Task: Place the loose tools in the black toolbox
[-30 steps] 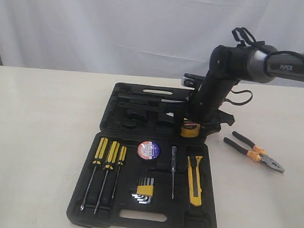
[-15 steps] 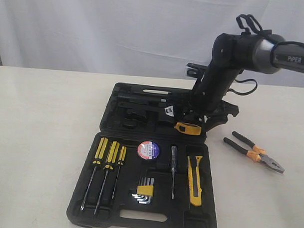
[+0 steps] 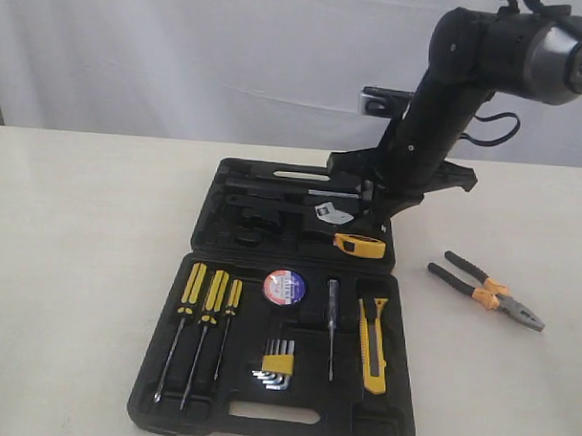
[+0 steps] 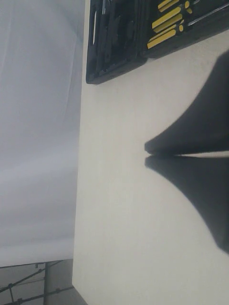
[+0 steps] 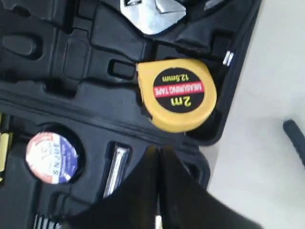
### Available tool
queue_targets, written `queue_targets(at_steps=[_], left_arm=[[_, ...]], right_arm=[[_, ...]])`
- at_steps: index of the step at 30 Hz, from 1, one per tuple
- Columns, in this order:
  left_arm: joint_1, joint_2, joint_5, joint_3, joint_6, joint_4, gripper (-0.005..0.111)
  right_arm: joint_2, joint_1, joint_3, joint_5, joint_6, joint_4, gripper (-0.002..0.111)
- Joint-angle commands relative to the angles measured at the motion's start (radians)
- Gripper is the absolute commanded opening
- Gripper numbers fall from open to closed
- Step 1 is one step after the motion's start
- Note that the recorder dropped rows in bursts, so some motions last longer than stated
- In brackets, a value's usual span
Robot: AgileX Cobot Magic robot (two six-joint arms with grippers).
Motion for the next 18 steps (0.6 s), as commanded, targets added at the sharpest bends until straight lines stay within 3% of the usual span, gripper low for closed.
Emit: queue_targets(at_steps=[1, 18], left_arm=[[-0.002, -0.003, -0.001, 0.002, -0.002, -0.005, 0.000], [-0.002, -0.003, -0.001, 0.002, -0.002, -0.005, 0.000]], right_arm=[[0.041, -0.003, -0.003, -0.056, -0.038, -0.030, -0.001], [0.186, -0.003, -0.003, -0.101, -0.075, -0.030, -0.001]])
